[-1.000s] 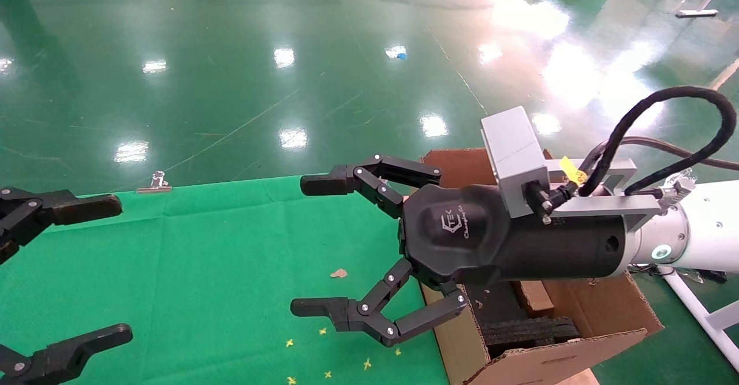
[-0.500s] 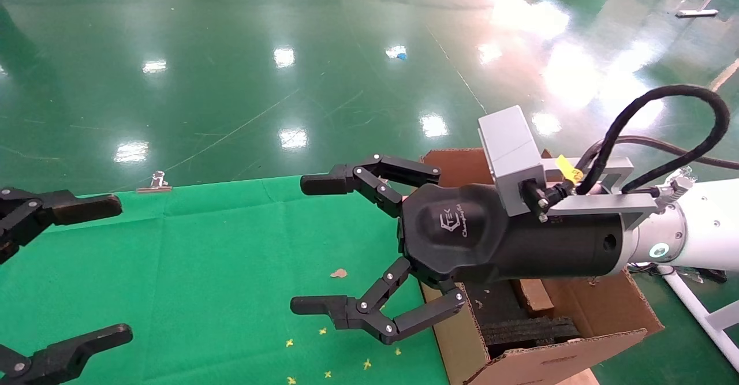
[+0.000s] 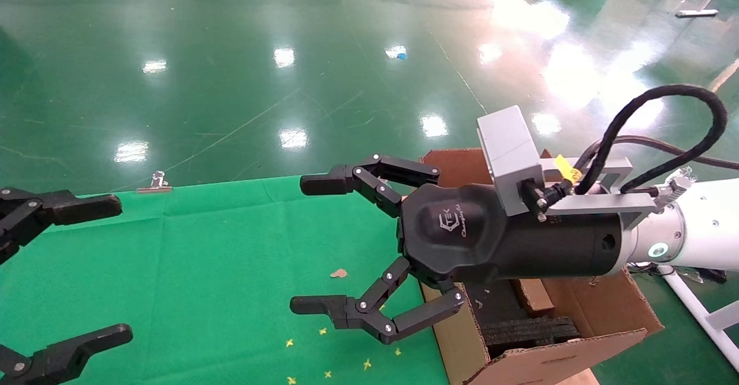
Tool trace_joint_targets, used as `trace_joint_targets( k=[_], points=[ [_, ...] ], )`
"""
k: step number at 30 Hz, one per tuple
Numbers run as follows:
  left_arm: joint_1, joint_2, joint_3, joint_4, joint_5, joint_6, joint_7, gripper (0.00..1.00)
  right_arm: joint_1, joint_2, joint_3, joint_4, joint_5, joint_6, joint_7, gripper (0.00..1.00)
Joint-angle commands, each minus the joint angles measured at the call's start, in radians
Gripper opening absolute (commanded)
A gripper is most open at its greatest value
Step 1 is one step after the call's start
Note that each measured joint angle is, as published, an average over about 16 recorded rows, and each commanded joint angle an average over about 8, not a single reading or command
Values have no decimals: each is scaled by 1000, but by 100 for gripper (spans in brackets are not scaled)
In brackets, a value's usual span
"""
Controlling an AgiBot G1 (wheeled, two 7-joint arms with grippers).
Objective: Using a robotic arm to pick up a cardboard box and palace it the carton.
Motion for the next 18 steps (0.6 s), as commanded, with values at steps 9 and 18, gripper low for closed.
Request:
trace_joint_targets(
  k=[9, 18],
  points=[
    [0, 0, 0, 0, 0, 0, 0, 100, 1, 0, -1, -1, 0, 0, 0, 100],
    [0, 0, 0, 0, 0, 0, 0, 100, 1, 0, -1, -1, -1, 0, 0, 100]
  ],
)
